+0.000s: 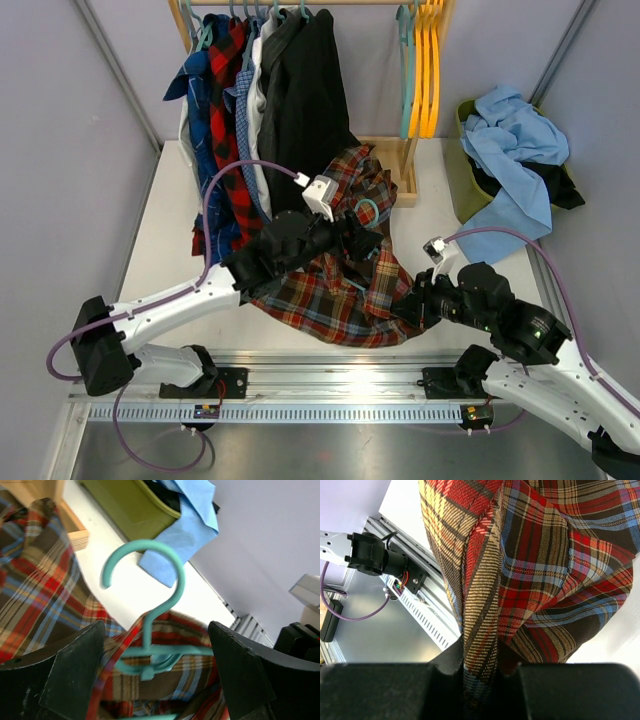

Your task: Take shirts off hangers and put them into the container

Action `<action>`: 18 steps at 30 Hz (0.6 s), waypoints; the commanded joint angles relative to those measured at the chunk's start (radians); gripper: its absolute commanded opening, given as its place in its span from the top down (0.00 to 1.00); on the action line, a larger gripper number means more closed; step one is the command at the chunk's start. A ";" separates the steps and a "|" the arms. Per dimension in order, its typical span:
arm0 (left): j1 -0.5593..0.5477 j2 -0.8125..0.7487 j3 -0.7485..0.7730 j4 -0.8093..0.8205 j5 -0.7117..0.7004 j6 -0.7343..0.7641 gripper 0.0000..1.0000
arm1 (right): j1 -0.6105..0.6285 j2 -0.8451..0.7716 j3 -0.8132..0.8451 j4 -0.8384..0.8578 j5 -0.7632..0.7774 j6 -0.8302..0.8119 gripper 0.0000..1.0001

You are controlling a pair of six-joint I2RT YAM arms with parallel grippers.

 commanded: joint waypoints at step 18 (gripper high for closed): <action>0.025 0.212 0.054 0.244 0.316 -0.090 0.73 | 0.027 0.032 0.027 0.094 -0.031 -0.004 1.00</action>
